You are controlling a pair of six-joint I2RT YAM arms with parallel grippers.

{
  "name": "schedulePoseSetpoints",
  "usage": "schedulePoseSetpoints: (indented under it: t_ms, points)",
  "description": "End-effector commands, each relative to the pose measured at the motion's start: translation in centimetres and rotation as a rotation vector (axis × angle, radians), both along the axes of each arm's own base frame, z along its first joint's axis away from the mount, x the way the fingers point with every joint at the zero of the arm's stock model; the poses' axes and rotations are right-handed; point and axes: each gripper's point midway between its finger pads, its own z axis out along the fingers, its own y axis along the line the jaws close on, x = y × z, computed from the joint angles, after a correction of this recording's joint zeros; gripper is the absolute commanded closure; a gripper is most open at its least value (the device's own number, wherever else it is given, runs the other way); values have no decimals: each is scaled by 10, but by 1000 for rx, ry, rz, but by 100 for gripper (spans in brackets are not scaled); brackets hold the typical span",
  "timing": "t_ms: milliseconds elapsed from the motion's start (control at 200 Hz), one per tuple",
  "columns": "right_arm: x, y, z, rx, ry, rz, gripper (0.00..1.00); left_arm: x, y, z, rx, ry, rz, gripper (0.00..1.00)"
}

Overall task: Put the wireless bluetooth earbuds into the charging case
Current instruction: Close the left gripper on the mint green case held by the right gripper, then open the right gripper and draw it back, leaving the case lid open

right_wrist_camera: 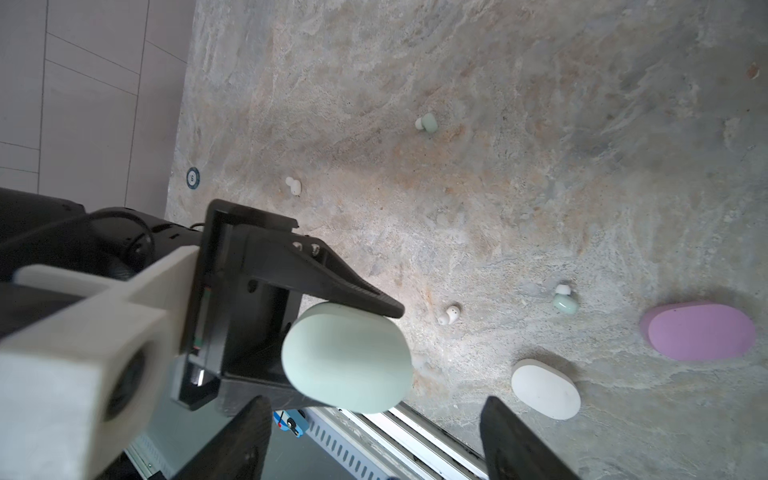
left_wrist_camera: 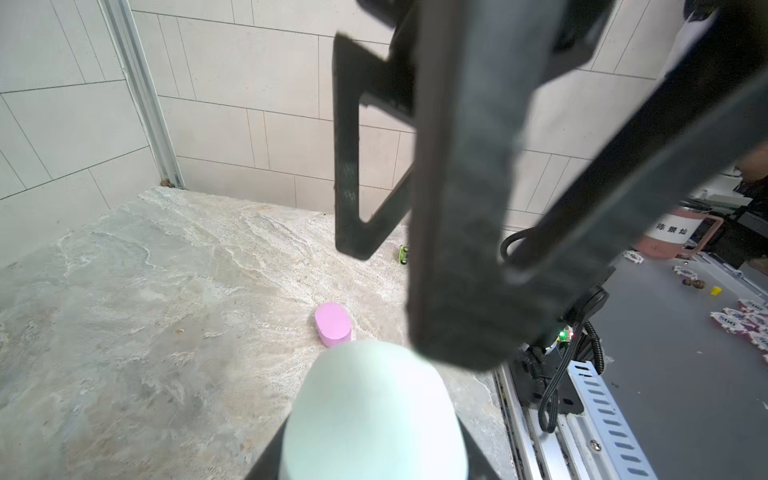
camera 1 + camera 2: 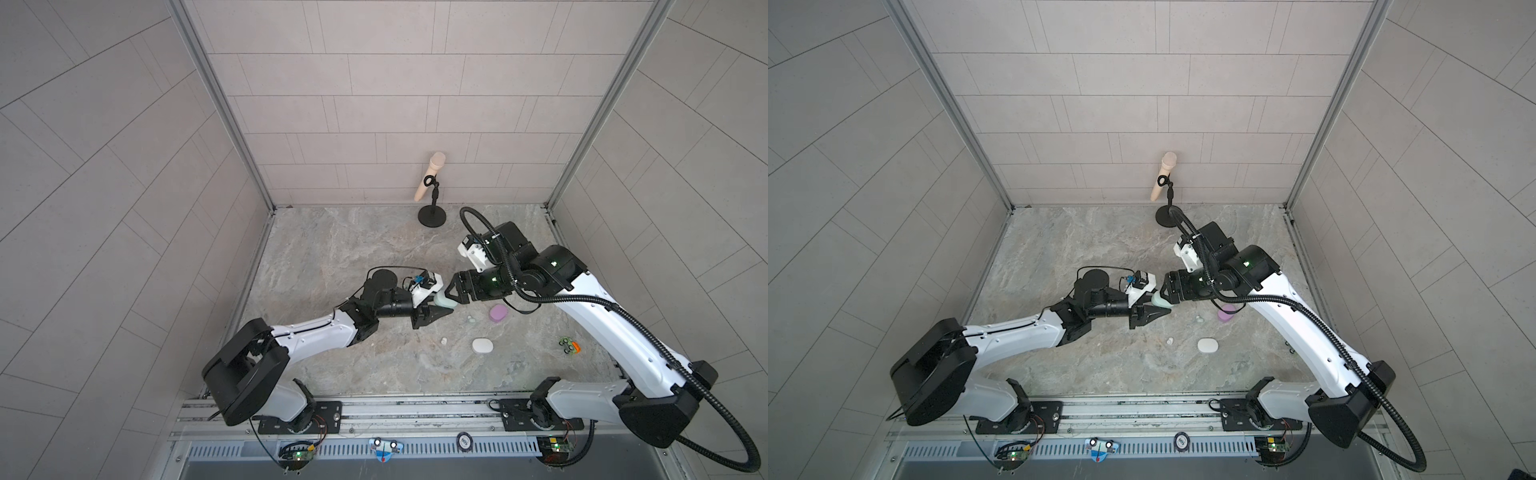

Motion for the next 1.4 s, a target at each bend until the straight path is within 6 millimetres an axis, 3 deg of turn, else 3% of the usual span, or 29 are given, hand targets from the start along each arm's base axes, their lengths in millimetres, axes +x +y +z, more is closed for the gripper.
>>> schedulePoseSetpoints:
  t_ms: [0,375,896,1397]
  points:
    - [-2,-2,-2,-13,-73,62,19,-12,3,18,-57,17,-37,84]
    - [-15,30,5,14,-183,219,20,-21,5,17,-41,69,-74,85]
    - [-10,23,-9,-141,-248,234,24,-29,10,28,-59,51,-91,88]
    - [5,0,10,-230,-347,160,25,-33,14,27,-67,60,-92,91]
